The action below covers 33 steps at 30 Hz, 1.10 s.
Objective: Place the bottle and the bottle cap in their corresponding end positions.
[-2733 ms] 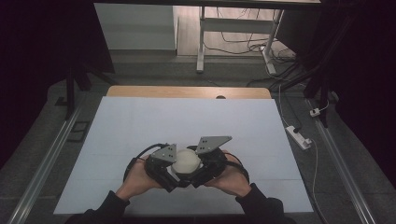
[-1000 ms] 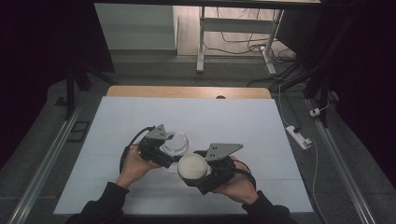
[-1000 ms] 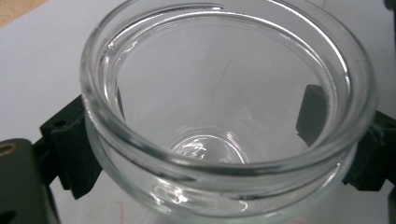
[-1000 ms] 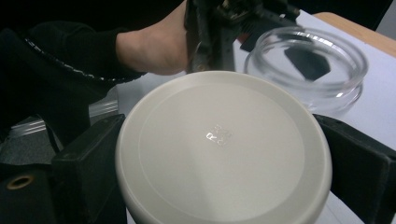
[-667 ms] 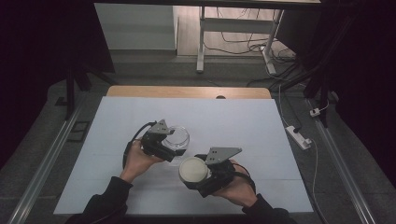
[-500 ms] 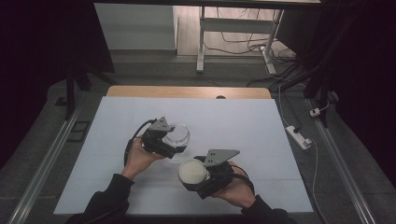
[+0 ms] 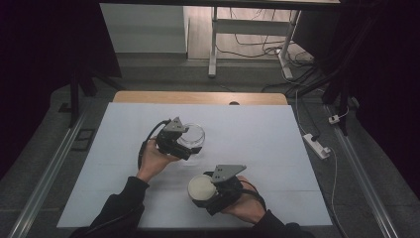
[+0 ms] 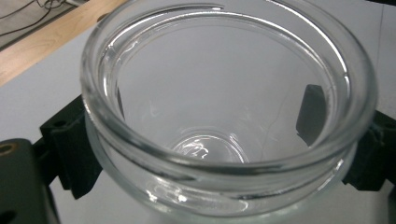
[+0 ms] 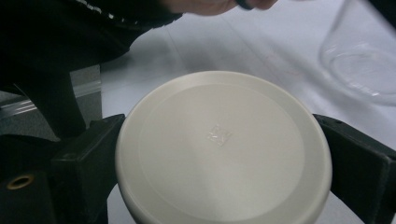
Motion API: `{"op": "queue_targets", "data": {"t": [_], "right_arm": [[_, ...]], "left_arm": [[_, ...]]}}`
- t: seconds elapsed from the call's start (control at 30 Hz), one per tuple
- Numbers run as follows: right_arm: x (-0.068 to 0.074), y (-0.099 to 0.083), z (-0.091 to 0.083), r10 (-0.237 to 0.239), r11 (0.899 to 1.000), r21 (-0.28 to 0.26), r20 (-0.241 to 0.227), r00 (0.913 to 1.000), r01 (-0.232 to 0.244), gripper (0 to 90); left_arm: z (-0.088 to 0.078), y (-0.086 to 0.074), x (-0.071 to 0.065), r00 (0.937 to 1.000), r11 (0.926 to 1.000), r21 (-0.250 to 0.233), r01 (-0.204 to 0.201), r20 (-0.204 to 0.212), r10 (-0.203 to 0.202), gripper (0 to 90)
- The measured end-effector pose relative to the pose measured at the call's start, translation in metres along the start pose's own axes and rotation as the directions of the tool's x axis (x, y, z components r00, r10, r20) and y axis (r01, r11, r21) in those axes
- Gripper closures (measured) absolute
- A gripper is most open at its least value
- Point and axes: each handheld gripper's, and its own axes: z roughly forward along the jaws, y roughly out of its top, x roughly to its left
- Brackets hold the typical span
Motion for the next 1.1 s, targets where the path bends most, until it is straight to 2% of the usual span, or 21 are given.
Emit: {"op": "queue_targets", "data": {"t": [0.07, 0.6, 0.87, 1.1], "right_arm": [[0.0, -0.002, 0.004, -0.013, 1.0, 0.01, 0.004, 0.9999, 0.013, 7.3], [-0.005, -0.017, 0.028, -0.002, 0.999, 0.044, 0.019, 0.9998, 0.001, 7.3], [-0.01, -0.023, 0.038, -0.012, 0.996, 0.085, 0.034, 0.9993, 0.009, 7.3], [-0.016, -0.028, 0.044, -0.002, 0.994, 0.109, 0.042, 0.9991, -0.003, 7.2]], "left_arm": [[0.003, 0.002, 0.002, 1.0, 1.0, -0.001, -0.002, -0.004, 0.002, 6.9], [0.03, 0.005, 0.01, 0.9998, 1.0, 0.005, 0.0, -0.021, 0.0, 6.9], [0.039, 0.0, 0.012, 0.9994, 0.9999, 0.009, 0.004, -0.034, -0.004, 6.9], [0.045, -0.005, 0.014, 0.9992, 0.9999, 0.014, 0.006, -0.04, -0.005, 6.8]]}}
